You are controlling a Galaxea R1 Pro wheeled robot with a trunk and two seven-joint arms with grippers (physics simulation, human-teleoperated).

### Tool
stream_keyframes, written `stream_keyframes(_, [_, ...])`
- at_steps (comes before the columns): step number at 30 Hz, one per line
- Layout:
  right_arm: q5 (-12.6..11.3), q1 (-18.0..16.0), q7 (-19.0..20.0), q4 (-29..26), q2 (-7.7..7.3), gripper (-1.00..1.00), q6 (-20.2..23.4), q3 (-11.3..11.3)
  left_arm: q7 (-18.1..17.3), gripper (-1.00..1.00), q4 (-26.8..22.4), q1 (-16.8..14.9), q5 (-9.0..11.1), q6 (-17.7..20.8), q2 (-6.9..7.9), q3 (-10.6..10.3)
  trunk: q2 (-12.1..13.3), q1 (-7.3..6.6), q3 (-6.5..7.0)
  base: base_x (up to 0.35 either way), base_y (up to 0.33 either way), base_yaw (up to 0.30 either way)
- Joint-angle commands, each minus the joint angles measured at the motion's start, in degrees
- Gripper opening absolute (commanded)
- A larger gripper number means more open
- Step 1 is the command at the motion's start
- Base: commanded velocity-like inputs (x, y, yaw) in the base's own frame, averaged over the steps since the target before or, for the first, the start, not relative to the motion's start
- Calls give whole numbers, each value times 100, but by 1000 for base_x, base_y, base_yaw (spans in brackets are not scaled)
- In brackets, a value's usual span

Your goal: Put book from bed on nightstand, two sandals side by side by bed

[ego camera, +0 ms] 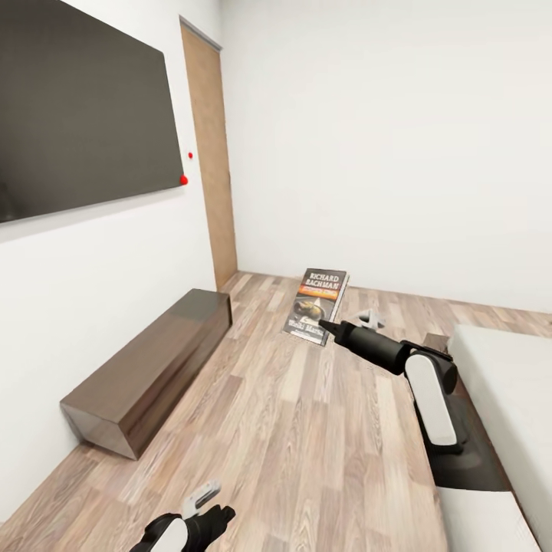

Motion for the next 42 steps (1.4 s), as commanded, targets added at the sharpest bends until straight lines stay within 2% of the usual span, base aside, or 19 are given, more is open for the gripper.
stream_keyframes(1, [26,-5,55,-16,5,-100,32,-22,56,100,-14,-3,61,2,12,-28,-4,4,-5,324,0,-202])
stream_keyframes(12, [47,-4,26,-56,24,-100,42,-77,56,100,-14,-5,61,7,18,-27,-4,4,21,318,112,-249])
stream_keyframes(42, [44,-10,-45,-39,22,-100,41,-98,56,100,-14,-3,61,-1,17,-29,-4,4,94,309,187,-257])
